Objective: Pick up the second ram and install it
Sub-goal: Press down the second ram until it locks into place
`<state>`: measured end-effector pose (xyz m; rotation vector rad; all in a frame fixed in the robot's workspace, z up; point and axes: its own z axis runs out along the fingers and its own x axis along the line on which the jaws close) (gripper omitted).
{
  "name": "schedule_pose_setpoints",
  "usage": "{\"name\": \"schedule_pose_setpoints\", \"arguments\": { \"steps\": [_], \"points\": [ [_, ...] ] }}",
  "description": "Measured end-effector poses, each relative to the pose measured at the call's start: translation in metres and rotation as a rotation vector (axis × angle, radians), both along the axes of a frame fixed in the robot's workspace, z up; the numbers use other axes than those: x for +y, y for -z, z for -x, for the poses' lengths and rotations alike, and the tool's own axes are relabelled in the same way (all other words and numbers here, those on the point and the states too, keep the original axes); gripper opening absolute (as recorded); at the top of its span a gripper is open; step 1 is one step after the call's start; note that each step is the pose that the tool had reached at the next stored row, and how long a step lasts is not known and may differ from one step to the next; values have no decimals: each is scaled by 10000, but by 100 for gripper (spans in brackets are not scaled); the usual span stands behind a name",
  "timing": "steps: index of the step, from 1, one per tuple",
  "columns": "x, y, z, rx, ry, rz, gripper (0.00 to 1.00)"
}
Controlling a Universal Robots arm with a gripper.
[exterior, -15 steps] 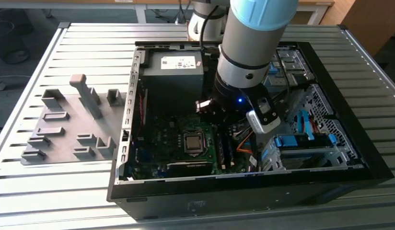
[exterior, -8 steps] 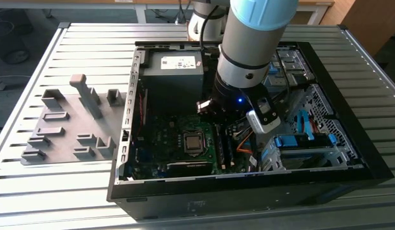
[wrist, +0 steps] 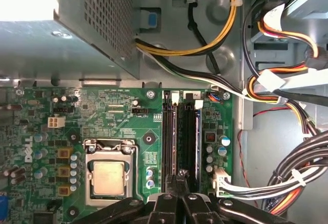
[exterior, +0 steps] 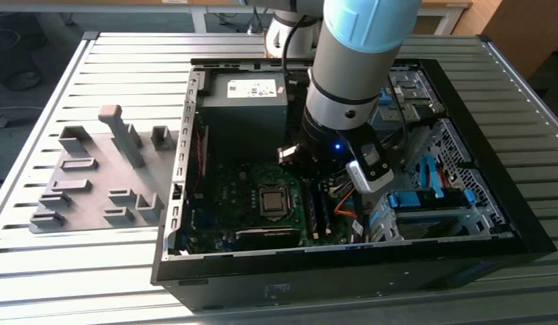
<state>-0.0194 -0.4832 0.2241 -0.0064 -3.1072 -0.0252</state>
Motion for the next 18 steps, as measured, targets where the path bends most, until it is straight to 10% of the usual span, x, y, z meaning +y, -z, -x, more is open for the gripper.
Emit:
{"name": "schedule_pose_setpoints", "arguments": {
  "steps": [14,18],
  "points": [
    [-2,95,1,4,0,12,11],
    [3,-2,-1,-6,1,-23,11]
  ]
}}
